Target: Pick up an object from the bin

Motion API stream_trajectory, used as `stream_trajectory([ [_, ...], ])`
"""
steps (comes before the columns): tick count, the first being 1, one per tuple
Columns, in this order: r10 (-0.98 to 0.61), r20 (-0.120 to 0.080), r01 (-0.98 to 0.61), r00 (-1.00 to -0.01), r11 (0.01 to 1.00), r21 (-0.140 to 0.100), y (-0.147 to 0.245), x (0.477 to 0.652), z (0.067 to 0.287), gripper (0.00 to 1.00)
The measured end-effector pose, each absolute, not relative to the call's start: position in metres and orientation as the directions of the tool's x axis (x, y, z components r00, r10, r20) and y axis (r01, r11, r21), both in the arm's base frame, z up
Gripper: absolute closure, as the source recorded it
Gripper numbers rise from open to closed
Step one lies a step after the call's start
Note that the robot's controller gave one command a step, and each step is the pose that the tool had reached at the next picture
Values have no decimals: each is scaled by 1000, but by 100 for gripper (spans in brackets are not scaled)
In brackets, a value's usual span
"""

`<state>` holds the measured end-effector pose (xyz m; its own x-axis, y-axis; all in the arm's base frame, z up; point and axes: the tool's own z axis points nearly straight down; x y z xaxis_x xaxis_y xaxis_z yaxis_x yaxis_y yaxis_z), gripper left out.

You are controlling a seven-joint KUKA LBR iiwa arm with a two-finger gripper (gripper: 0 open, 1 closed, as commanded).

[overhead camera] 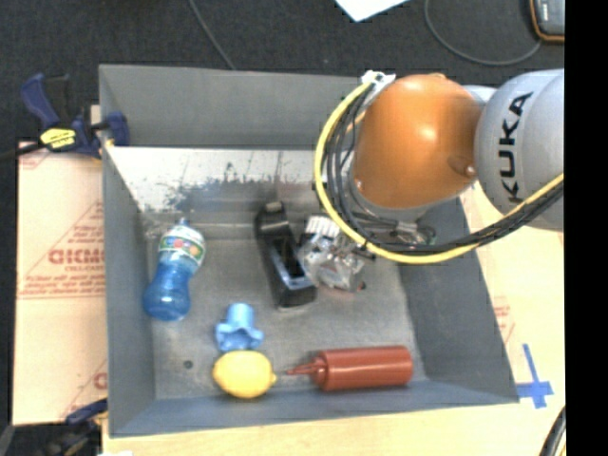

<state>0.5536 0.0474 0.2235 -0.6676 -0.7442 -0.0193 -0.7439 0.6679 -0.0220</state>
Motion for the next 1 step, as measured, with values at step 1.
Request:
stream_trajectory([
  [1, -865, -11, -865, -501, 501, -19, 98, 541, 209, 100],
])
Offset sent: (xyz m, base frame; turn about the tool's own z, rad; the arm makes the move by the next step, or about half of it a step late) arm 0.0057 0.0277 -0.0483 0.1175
